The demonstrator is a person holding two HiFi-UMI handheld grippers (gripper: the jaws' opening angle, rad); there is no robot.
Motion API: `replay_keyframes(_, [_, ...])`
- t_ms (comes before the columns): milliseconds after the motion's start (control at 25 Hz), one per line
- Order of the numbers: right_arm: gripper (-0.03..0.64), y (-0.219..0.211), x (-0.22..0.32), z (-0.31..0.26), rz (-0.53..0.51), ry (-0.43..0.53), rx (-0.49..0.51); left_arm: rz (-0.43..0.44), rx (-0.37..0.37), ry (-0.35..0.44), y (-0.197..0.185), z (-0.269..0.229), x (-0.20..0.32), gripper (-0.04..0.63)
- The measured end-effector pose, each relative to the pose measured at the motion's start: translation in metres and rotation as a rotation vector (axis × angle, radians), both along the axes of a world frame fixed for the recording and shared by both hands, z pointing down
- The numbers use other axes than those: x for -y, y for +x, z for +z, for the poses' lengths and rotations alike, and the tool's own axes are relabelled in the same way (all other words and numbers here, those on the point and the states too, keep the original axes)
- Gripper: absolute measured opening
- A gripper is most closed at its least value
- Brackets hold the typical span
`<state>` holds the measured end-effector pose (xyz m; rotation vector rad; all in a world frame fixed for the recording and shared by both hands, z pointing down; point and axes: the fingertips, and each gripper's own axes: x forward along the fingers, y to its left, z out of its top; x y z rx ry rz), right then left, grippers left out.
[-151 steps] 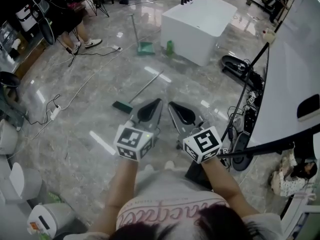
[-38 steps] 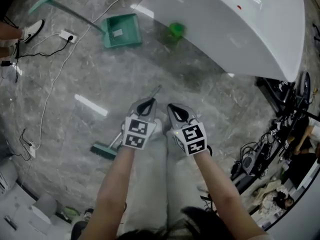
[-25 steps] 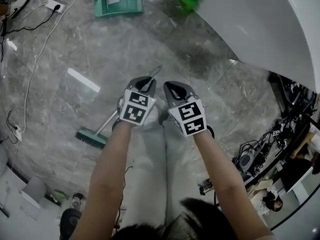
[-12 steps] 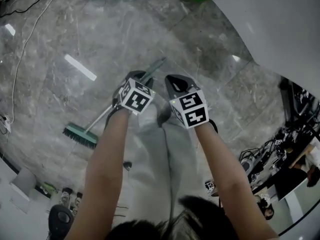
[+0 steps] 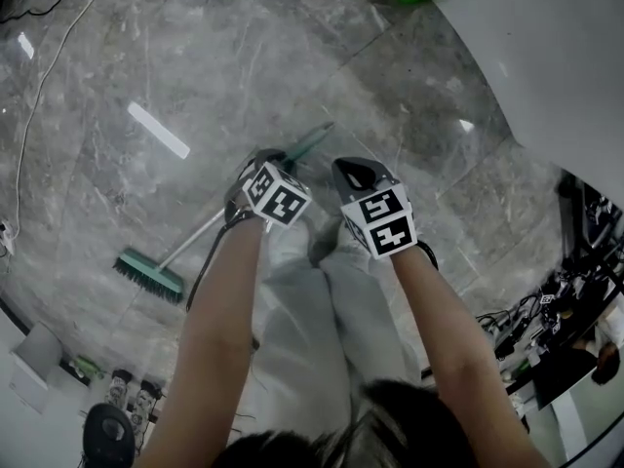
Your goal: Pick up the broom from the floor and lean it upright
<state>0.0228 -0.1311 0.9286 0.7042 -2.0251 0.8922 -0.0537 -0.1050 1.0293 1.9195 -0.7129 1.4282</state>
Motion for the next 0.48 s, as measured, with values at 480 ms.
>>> replay_keyframes(480, [0.002, 0.013, 0.000, 0.003, 0.000, 0.004, -0.015, 0.125, 0.078, 0.011, -0.002, -0.002, 0.004, 0.074])
